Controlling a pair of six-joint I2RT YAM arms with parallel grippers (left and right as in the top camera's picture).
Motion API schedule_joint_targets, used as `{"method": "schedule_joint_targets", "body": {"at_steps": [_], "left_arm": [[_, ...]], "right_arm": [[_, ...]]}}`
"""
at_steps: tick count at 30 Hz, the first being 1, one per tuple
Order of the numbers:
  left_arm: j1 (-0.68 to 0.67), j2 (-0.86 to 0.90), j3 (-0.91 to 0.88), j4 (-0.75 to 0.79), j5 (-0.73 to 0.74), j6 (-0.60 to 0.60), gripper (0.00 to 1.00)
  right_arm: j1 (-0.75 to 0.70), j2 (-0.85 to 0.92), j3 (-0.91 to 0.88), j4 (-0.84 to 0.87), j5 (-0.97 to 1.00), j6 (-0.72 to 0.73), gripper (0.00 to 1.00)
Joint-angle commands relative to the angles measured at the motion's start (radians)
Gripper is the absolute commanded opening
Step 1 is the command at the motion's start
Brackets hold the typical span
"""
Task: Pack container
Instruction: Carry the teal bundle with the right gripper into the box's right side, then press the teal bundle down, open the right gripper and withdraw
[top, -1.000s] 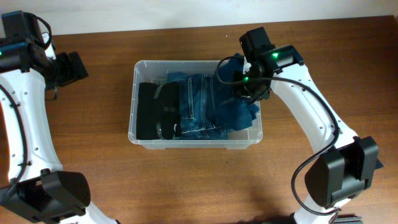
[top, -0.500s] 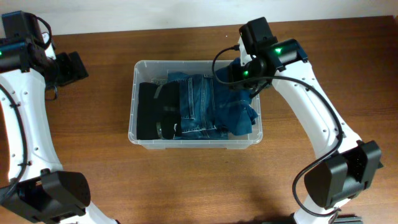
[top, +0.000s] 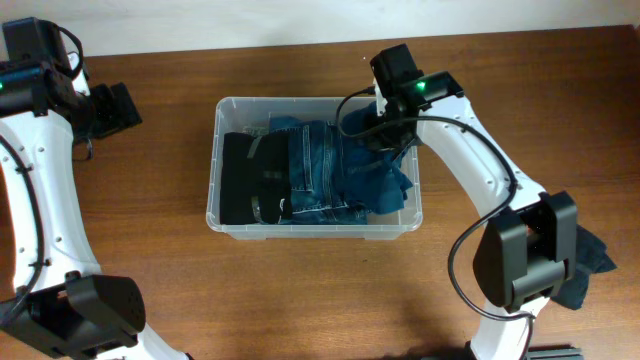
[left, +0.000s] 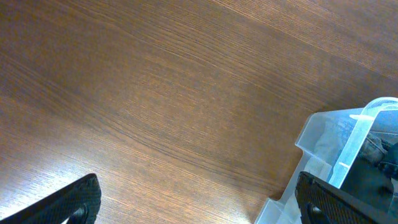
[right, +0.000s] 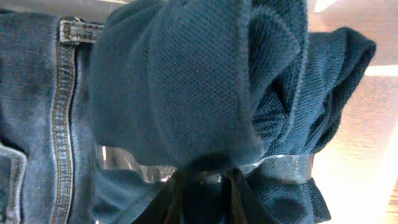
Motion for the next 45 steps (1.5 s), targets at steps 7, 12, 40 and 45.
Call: {"method": "schedule_joint_targets", "body": {"at_steps": [7, 12, 40, 45], "left_arm": [[0.002, -0.008, 0.006, 0.002, 0.008, -0.005, 1.0], [0.002, -0.008, 0.006, 0.002, 0.007, -0.005, 1.0], [0.002, -0.008, 0.006, 0.002, 0.007, -0.005, 0.99], [0.002, -0.008, 0.006, 0.002, 0.007, -0.005, 0.99]], "right_arm": [[0.023, 0.154, -0.044, 0.013, 0.008, -0.008, 0.2], [0.045, 0.173, -0.052, 0.031, 0.009, -0.008, 0.22], [0.119, 0.008, -0.306, 0.125, 0.009, 0.045, 0.3], [0.119, -0.017, -0.152, 0.019, 0.012, -0.008, 0.35]]}}
